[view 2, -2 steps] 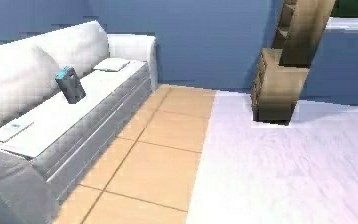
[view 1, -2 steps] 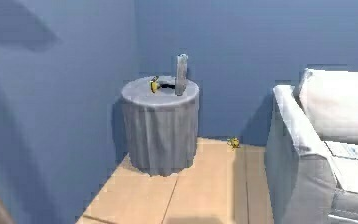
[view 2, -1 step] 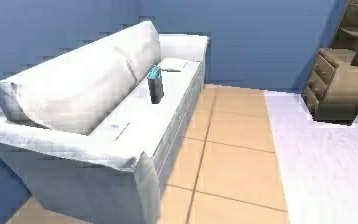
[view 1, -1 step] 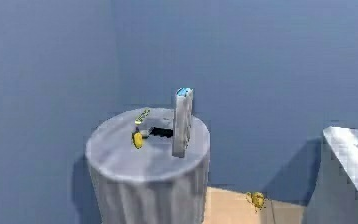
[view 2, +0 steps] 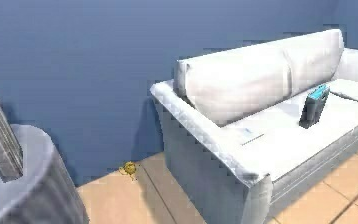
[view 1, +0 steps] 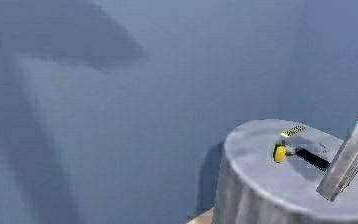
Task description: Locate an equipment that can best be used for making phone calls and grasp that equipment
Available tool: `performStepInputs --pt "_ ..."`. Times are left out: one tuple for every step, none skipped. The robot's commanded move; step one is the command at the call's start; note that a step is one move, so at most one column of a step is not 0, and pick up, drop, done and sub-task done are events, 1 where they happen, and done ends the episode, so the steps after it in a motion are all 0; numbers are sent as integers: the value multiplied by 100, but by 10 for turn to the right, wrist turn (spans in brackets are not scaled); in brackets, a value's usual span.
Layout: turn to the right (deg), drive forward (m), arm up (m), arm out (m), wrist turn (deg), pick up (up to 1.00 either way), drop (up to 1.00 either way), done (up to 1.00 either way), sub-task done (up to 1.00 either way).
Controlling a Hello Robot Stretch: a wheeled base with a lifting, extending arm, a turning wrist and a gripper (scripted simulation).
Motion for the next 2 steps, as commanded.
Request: performStepInputs --pt "-450 0 0 0 0 0 0 0 0" --pt "-60 0 0 0 0 0 0 0 0"
